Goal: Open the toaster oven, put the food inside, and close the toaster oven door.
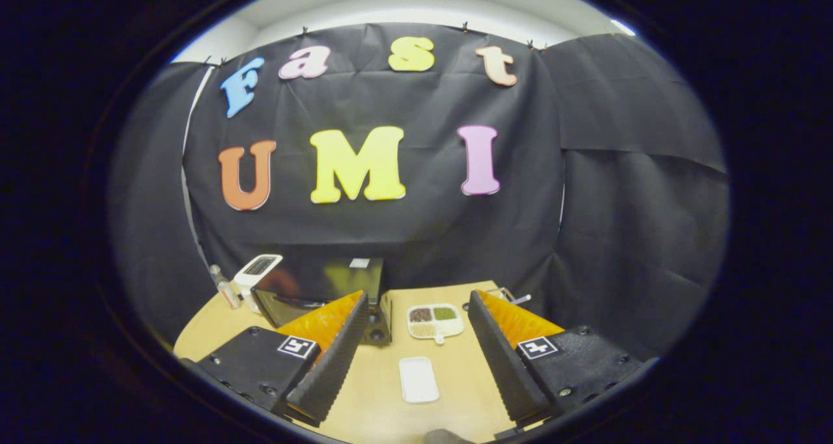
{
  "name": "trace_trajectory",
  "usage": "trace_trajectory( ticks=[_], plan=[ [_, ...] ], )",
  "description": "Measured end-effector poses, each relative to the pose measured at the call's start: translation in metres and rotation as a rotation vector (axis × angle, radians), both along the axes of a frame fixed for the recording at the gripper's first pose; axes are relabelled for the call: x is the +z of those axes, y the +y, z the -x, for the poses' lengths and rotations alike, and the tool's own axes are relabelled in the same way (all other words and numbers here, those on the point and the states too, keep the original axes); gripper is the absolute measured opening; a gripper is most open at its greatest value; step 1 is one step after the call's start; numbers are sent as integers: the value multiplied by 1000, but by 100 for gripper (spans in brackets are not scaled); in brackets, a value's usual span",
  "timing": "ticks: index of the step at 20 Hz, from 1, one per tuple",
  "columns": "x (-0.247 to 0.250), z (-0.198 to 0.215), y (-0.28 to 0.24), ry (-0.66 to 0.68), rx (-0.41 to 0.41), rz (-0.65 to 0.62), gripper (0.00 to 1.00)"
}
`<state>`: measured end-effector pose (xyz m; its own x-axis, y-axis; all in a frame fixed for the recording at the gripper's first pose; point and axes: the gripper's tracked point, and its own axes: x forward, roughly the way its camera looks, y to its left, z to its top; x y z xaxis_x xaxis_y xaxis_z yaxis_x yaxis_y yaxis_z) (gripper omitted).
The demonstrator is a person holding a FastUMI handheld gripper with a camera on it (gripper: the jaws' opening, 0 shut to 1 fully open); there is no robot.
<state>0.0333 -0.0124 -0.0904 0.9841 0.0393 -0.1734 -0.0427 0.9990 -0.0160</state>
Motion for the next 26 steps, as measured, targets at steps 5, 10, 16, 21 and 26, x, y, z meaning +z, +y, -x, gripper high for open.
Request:
trace_trajectory(
  ticks=[5, 10, 16, 21, 26],
  plan=[
    [59, 23, -34, -132, 14, -23, 99],
    [75, 35, -52, -210, 44, -21, 99],
    [73, 35, -58, -235, 97, -41, 99],
    [68, 34, -54, -214, 123, -37, 99],
    [67, 34, -53, -210, 132, -17, 99]
  ],
)
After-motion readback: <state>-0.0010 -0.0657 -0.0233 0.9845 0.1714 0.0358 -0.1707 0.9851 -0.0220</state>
